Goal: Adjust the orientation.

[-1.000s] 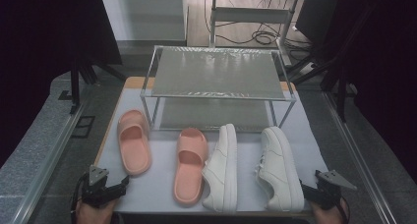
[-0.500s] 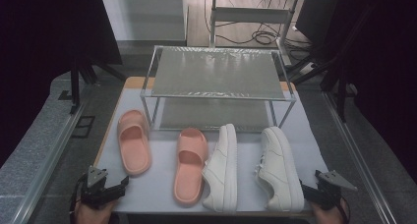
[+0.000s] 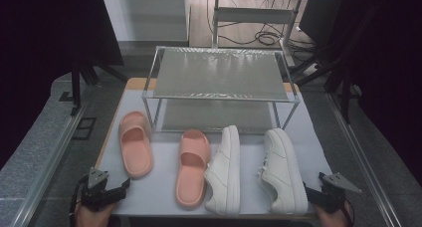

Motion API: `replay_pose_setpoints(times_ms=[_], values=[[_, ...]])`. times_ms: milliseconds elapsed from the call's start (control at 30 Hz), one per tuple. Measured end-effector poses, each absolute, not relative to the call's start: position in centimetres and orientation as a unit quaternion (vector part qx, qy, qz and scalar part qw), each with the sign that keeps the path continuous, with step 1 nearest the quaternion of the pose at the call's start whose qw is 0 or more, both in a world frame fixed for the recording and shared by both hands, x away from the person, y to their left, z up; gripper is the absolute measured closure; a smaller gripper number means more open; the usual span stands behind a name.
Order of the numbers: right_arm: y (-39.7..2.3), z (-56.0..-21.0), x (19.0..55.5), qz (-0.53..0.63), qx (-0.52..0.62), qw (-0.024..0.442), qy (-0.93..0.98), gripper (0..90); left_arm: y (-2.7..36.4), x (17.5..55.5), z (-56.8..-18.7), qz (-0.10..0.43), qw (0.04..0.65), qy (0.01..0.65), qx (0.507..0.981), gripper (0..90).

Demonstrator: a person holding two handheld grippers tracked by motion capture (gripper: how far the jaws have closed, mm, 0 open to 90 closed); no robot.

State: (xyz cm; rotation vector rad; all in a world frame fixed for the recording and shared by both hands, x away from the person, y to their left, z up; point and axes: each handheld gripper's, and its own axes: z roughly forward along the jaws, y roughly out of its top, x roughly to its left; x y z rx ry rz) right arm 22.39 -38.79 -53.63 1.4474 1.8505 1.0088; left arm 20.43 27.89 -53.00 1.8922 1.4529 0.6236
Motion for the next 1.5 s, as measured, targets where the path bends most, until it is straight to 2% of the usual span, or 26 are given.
replay_pose_setpoints(times_ms=[800, 1100, 1500], values=[[-38.8, -53.7, 22.4, 0.380, 0.541, 0.289, 0.693, 13.1, 26.6, 19.9, -49.5, 0.240, 0.355, 0.528, 0.733, 22.2], [-38.8, -53.7, 22.4, 0.381, 0.541, 0.290, 0.692, 13.1, 26.0, 21.1, -48.9, 0.222, 0.361, 0.520, 0.742, 24.8], [-38.8, -53.7, 22.4, 0.381, 0.541, 0.290, 0.692, 13.1, 25.1, 24.0, -48.3, 0.212, 0.367, 0.519, 0.742, 35.7]])
